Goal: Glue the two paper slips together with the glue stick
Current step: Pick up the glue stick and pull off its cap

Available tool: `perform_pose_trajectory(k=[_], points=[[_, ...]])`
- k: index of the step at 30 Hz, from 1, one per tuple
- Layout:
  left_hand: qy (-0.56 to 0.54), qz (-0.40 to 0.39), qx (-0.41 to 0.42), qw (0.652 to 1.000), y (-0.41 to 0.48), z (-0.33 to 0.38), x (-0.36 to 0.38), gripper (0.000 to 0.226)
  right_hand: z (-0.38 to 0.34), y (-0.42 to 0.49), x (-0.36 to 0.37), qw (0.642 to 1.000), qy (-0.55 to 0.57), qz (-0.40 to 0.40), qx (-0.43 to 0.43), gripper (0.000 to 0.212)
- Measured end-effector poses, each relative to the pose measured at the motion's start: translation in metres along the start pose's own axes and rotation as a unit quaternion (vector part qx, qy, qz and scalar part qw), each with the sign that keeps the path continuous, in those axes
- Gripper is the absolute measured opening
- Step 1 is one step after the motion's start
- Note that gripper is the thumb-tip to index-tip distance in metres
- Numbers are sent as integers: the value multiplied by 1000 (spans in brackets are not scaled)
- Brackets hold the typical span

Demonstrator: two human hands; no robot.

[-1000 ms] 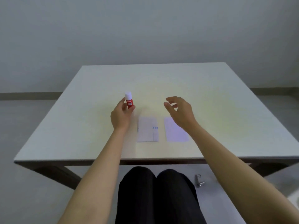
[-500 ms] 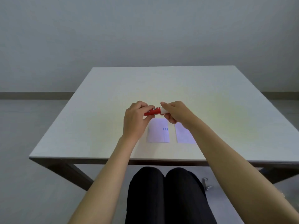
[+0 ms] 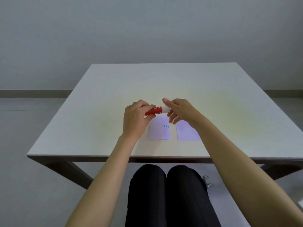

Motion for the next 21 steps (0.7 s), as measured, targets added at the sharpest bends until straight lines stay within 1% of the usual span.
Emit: perform_pose_trajectory(k=[1, 2, 3, 4, 6, 7, 9, 12, 13, 14, 16, 17, 18, 19, 21], points=[[2, -3, 3, 1000, 0, 1, 1, 31, 1, 1, -2, 1000, -9, 16, -1, 33], [6, -4, 7, 1000, 1, 1, 1, 31, 0, 2, -4, 1000, -10, 23, -13, 27], [11, -3, 9, 1000, 1, 1, 1, 31, -3, 1, -3, 999, -3, 13, -30, 16], [13, -2, 9, 1000, 1, 1, 1, 31, -6, 0, -1, 999, 8, -9, -46, 10], [14, 0, 10, 1000, 1, 0, 3, 30, -4, 1, 5, 998, 30, -43, -38, 25], [16, -1, 12, 1000, 1, 0, 4, 30, -1, 1, 5, 999, 29, -37, -18, 27], [19, -7, 15, 1000, 1, -1, 7, 30, 4, 2, 2, 1000, 13, 7, 0, 28], [-2, -25, -1, 1000, -1, -6, 11, 27, -2, 5, -8, 998, 21, 37, -44, 9], [-34, -31, -24, 999, -3, -12, 13, 25, -4, 6, -16, 997, 27, 52, -58, 7], [-79, -34, -55, 995, -6, -19, 15, 23, -4, 9, -29, 994, 33, 80, -63, 12], [-188, -19, -132, 973, -15, -36, 17, 21, 1, 15, -65, 983, 30, 169, -58, 23], [-247, -2, -173, 954, -20, -44, 17, 19, 5, 17, -85, 974, 2, 220, -53, 26], [-305, 20, -207, 929, -25, -51, 17, 16, 11, 18, -103, 962, -48, 266, -44, 27], [-358, 39, -233, 903, -29, -55, 17, 16, 18, 19, -119, 949, -101, 298, -35, 27], [-452, 59, -259, 852, -32, -58, 19, 19, 37, 20, -138, 931, -166, 325, -15, 28]])
Point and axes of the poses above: each hand's wrist, its own y-axis towards the middle knuckle, its own x-axis out of the palm, z = x × y, the point moved 10 cm from there along y, towards the middle knuckle, and after that the axes turned 9 degrees about x, right-handed, at the moved point
